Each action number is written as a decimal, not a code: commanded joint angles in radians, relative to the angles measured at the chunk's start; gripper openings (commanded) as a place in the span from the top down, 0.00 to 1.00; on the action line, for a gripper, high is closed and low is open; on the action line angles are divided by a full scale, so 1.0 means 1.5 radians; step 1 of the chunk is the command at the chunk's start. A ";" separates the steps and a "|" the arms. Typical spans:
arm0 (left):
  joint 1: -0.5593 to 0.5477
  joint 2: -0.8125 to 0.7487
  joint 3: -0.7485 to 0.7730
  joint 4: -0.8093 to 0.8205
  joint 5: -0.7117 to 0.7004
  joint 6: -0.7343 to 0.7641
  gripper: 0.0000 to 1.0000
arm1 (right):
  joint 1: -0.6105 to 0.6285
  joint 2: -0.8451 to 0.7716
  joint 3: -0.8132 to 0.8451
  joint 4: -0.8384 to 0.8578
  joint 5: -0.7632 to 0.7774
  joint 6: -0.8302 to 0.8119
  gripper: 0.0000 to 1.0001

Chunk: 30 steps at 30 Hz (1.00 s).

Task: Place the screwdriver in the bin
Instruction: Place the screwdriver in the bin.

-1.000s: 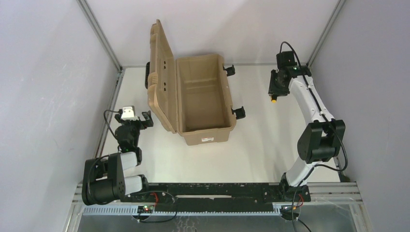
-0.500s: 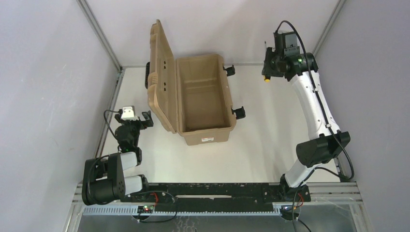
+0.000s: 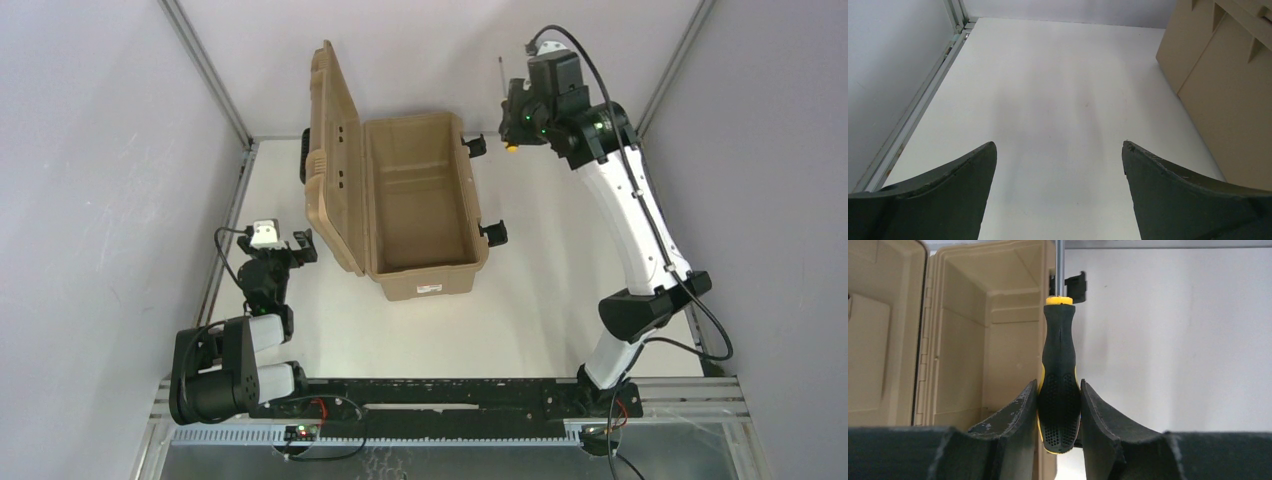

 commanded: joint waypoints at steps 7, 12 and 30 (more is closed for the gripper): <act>0.003 0.002 -0.019 0.071 0.014 -0.007 0.00 | 0.105 0.039 0.012 0.057 0.049 0.062 1.00; 0.004 0.002 -0.019 0.070 0.014 -0.007 0.00 | 0.134 0.065 0.012 0.060 0.077 0.078 1.00; 0.003 0.002 -0.018 0.070 0.014 -0.007 0.00 | 0.202 0.131 -0.040 0.112 0.118 0.142 1.00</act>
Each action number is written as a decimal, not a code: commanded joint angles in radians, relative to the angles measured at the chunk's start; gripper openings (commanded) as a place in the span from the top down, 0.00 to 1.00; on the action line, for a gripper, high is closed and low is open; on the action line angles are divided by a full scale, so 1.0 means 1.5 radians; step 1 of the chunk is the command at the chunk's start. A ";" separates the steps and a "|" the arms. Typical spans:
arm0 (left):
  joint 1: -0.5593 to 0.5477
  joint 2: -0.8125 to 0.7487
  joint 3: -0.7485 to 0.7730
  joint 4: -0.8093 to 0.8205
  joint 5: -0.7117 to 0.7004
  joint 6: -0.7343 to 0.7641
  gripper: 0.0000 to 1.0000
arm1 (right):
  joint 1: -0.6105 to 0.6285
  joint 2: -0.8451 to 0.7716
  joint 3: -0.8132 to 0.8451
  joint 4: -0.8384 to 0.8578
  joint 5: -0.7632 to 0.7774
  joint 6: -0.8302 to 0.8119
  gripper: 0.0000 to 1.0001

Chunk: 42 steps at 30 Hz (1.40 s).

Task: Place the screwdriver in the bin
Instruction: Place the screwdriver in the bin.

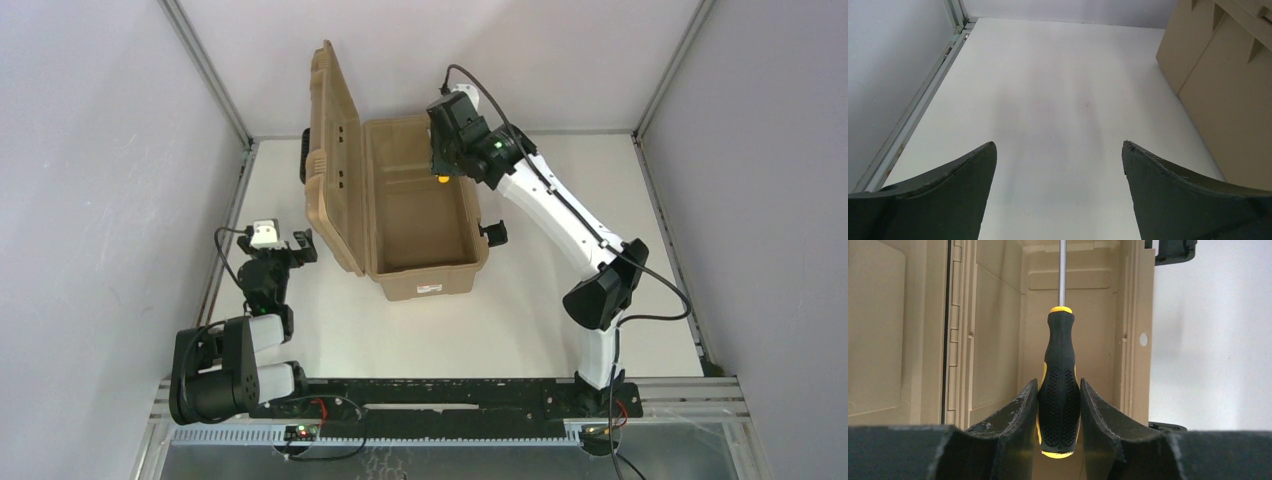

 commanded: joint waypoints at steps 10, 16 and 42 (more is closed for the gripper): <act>0.003 0.002 -0.019 0.070 0.014 -0.008 0.00 | 0.016 0.014 -0.103 0.102 0.040 0.036 1.00; 0.003 0.002 -0.018 0.070 0.014 -0.007 0.00 | 0.023 0.035 -0.116 0.116 0.055 0.040 1.00; 0.004 0.002 -0.019 0.070 0.014 -0.008 0.00 | 0.037 0.158 -0.159 0.152 0.026 0.060 1.00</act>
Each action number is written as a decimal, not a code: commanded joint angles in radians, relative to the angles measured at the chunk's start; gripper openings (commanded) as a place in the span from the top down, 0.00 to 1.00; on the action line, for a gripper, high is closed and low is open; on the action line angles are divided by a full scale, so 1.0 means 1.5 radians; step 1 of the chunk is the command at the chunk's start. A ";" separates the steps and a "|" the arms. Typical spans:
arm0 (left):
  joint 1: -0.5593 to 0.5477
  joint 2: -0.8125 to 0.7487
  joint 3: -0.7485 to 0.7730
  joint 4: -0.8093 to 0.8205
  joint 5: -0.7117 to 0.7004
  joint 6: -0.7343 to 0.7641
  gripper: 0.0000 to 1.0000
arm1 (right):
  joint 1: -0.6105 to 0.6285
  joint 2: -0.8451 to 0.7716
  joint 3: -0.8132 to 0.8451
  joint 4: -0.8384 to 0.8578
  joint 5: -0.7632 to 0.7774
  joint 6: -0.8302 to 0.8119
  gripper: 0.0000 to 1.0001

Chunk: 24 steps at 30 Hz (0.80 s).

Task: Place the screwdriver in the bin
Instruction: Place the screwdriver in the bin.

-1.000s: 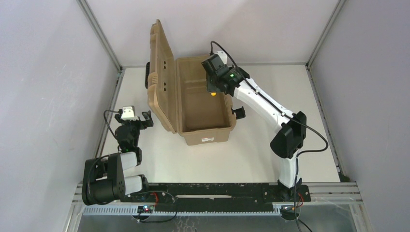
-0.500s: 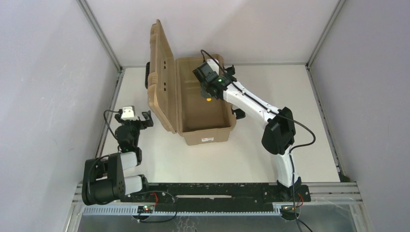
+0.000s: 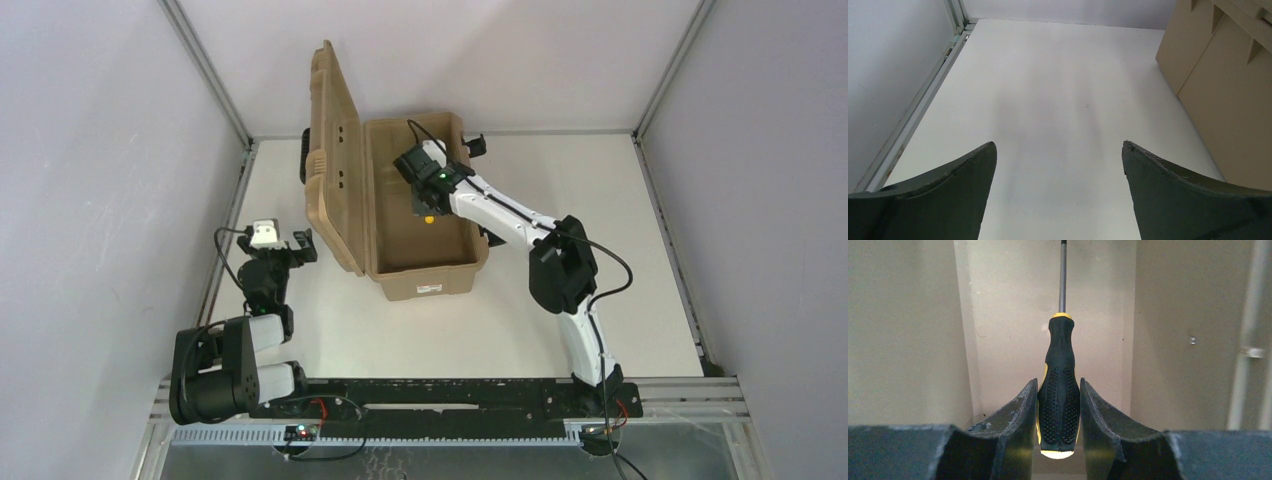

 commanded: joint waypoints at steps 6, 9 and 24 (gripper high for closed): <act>0.004 0.002 -0.019 0.067 0.014 -0.007 0.00 | 0.003 0.026 -0.047 0.058 -0.026 0.006 1.00; 0.004 0.002 -0.019 0.068 0.014 -0.008 0.00 | 0.001 0.033 -0.057 0.059 -0.033 0.009 1.00; 0.004 0.002 -0.019 0.068 0.014 -0.007 0.00 | -0.011 0.025 -0.073 0.060 -0.061 0.009 0.96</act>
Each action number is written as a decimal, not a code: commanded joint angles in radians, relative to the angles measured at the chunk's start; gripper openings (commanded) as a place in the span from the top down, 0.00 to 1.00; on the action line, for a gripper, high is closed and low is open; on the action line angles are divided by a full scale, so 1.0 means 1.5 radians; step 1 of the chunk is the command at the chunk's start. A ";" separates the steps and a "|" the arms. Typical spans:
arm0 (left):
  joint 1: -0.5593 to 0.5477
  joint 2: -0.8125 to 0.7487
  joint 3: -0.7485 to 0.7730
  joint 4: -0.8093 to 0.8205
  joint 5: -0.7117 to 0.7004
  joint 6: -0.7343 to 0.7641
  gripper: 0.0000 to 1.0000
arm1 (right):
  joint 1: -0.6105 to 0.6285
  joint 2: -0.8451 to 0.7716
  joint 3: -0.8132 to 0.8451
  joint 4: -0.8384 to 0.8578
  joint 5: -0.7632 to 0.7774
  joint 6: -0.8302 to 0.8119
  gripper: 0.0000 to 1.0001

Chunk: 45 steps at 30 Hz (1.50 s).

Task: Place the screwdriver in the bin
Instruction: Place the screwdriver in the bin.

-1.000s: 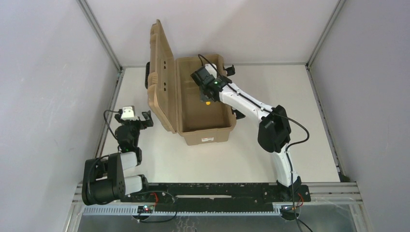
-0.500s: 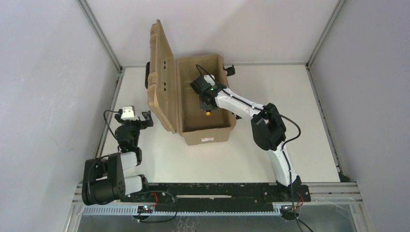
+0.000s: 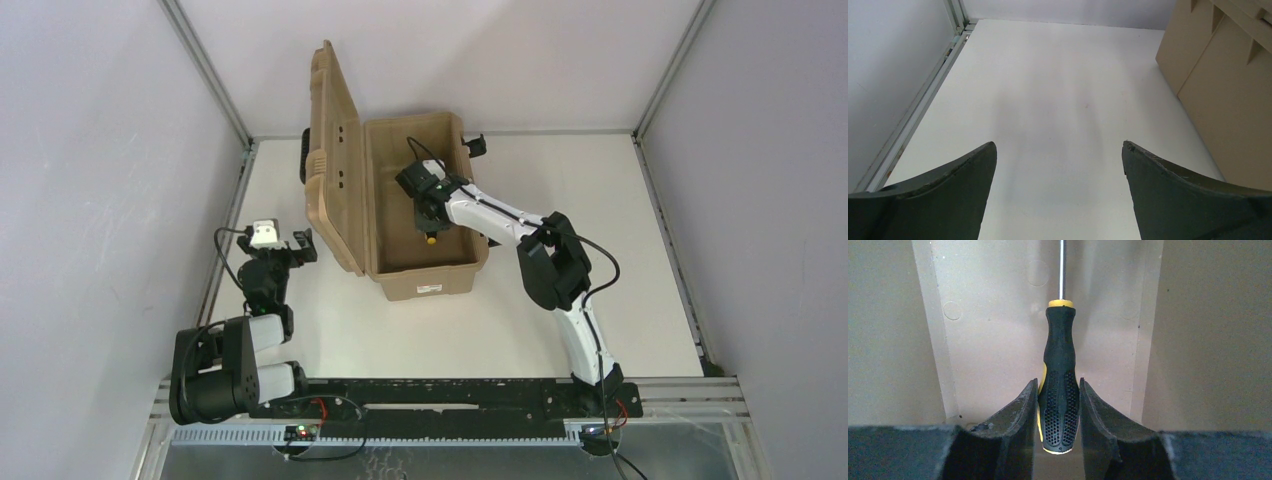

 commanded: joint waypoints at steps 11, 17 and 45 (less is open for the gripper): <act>0.004 0.002 -0.018 0.067 0.014 -0.008 0.00 | -0.007 -0.028 0.022 -0.004 -0.001 -0.006 0.33; 0.004 0.002 -0.019 0.067 0.014 -0.007 0.00 | -0.007 -0.046 0.056 -0.021 0.018 -0.028 0.27; 0.004 0.001 -0.019 0.067 0.014 -0.007 0.00 | -0.031 -0.237 0.135 0.021 0.110 -0.212 0.00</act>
